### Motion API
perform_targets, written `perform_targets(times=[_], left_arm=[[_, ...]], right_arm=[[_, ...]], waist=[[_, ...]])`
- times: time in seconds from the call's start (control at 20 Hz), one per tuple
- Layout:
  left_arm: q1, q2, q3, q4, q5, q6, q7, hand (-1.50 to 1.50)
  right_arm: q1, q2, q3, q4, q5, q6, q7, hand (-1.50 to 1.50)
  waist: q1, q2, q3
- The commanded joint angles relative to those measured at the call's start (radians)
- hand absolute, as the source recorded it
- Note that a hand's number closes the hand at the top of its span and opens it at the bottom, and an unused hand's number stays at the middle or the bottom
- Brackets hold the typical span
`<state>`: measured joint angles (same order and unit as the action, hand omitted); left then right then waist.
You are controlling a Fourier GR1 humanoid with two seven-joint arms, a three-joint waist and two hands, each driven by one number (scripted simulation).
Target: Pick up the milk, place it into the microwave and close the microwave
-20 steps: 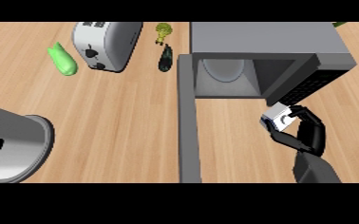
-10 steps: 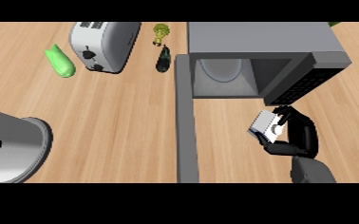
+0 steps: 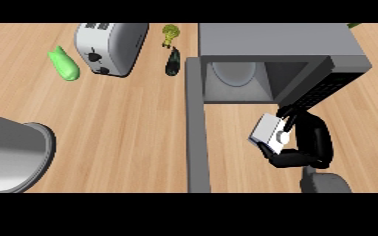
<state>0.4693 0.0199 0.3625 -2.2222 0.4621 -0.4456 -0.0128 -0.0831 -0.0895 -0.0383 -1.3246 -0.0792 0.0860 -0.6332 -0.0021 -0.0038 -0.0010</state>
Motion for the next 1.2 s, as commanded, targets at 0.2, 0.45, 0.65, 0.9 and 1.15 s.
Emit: perform_targets(times=[0.2, 0.45, 0.65, 0.9, 1.15], left_arm=[[0.005, -0.01, 0.028, -0.026, 0.027, -0.004, 0.031, -1.5], [-0.092, -0.009, 0.026, 0.078, -0.055, 0.003, -0.004, -1.5], [-0.024, 0.043, 0.098, 0.079, 0.076, -0.072, 0.004, -1.5], [-0.078, 0.025, 0.052, 0.083, 0.04, -0.047, 0.018, -1.5], [-0.118, 0.03, 0.032, 0.119, 0.011, -0.046, 0.022, -1.5]], right_arm=[[-0.161, 0.071, 0.083, -0.065, 0.163, -0.213, 0.244, 1.5], [-0.315, 0.055, 0.023, 0.107, 0.174, -0.237, 0.254, 1.5], [-0.507, 0.055, -0.019, 0.329, 0.18, -0.251, 0.25, 1.5], [-0.594, 0.008, -0.066, 0.453, 0.168, -0.229, 0.199, 1.5], [-0.625, -0.004, -0.079, 0.504, 0.192, -0.266, 0.177, 1.5]], waist=[[0.012, 0.003, 0.001], [0.01, 0.005, 0.001], [0.029, 0.008, 0.001], [0.045, 0.015, 0.002], [0.055, 0.022, 0.002]])
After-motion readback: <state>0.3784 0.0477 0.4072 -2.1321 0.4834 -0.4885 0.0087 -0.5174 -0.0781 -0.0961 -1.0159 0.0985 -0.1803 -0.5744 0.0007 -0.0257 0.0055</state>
